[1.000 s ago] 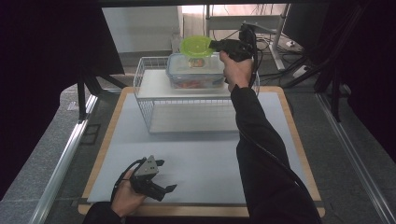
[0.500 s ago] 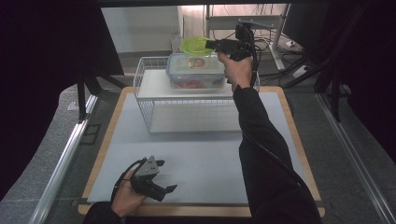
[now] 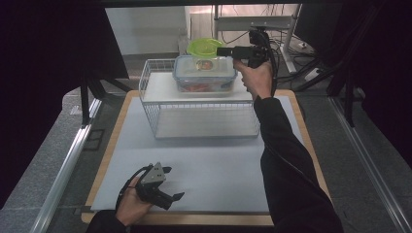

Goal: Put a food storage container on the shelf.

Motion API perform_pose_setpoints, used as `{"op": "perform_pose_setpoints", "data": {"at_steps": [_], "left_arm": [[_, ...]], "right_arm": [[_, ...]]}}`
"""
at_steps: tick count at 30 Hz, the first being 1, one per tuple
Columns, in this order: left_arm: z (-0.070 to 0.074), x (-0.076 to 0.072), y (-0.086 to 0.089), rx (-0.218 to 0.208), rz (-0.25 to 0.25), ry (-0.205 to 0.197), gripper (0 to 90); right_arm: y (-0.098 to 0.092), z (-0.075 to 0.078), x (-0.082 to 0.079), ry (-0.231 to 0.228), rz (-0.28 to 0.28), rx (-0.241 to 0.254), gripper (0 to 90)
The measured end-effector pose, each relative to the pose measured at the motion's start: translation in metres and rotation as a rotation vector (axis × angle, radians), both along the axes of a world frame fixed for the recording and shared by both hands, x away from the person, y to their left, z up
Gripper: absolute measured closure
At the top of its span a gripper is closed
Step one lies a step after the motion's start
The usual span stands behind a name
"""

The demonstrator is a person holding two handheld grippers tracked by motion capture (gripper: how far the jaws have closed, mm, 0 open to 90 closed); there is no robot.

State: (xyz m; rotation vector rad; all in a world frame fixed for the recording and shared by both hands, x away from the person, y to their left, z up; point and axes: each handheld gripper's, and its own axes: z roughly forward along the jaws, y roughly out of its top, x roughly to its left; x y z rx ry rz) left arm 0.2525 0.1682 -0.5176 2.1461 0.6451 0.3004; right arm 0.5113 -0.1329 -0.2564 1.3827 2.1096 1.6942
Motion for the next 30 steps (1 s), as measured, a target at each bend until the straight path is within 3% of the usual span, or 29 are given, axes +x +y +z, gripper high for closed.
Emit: {"op": "perform_pose_setpoints", "data": {"at_steps": [12,17,22,30], "left_arm": [[-0.002,0.000,-0.001,0.001,-0.009,0.001,2.5],[-0.002,0.001,-0.001,-0.032,-0.016,0.008,1.5],[-0.001,0.001,0.000,-0.055,-0.019,0.014,1.0],[-0.002,0.001,-0.002,-0.052,-0.033,0.012,1.0]], "right_arm": [[-0.003,-0.010,-0.031,-0.092,0.089,-0.128,14.6],[-0.003,-0.019,-0.044,-0.125,0.117,-0.165,10.1],[-0.007,-0.027,-0.054,-0.149,0.124,-0.176,6.7],[-0.016,-0.034,-0.069,-0.175,0.140,-0.199,7.7]]}}
